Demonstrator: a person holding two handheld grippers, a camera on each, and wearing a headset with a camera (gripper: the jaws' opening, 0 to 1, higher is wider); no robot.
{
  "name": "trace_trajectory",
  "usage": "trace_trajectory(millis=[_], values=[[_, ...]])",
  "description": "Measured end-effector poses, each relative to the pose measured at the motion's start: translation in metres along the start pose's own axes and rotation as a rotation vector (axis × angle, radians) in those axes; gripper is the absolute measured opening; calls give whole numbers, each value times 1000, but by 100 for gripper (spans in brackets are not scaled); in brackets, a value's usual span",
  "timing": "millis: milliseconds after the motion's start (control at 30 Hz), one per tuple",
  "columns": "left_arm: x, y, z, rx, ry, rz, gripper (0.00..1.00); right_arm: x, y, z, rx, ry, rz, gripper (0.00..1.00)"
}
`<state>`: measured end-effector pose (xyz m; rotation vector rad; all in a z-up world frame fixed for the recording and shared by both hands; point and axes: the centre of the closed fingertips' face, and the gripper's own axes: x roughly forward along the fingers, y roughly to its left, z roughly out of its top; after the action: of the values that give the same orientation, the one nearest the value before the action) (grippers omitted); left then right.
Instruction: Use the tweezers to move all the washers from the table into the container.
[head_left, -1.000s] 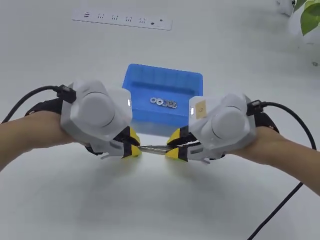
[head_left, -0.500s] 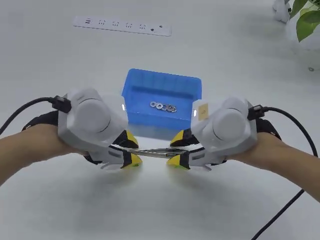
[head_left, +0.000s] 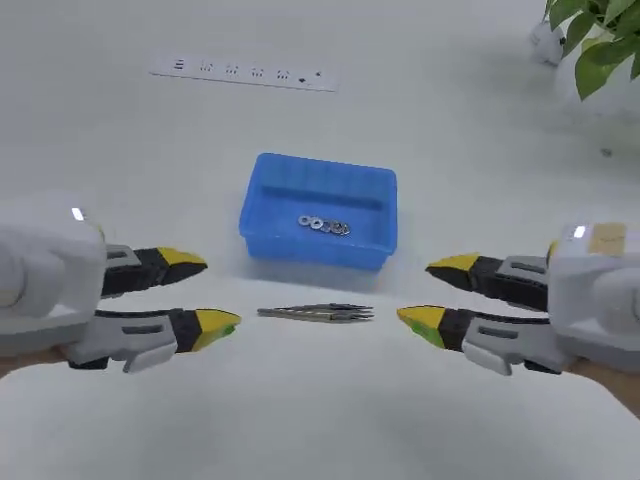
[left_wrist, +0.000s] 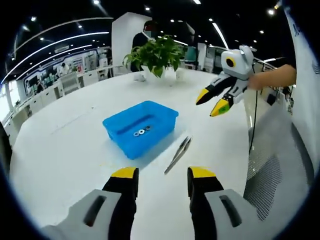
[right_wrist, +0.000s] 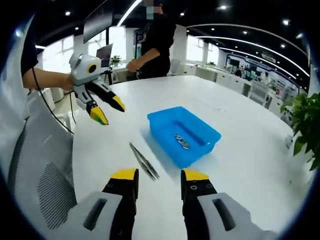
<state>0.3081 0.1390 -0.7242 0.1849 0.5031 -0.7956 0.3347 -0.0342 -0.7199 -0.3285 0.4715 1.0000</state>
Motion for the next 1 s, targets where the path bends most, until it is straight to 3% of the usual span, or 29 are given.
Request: trace_trajectory(millis=[100,167,233,333,400,433,533,1000], values=[[-10,3,17,-29,-69,50,66,-11,-6,13,8,-50,-66,51],[-15,1,26,-23,-95,65,84,-16,-8,23,22,-83,-99,63],[-17,-1,33,-16,-113,74,99,-20,-10,35,-17,-122,-129,78],[-22,-10,41,15,-127,53,100,-22,-7,38,-26,-102,-133,93],[-23,-15,44,31,-120,42,100,-23,-7,36,-37,-79,-141,99],[-23,-17,43,50,-96,43,100,-24,-4,37,-44,-72,-137,100],[-26,-17,41,93,-57,66,100,-27,3,38,-51,-64,-124,100],[-48,-3,43,90,-44,133,100,-41,5,47,-36,-90,-147,100]])
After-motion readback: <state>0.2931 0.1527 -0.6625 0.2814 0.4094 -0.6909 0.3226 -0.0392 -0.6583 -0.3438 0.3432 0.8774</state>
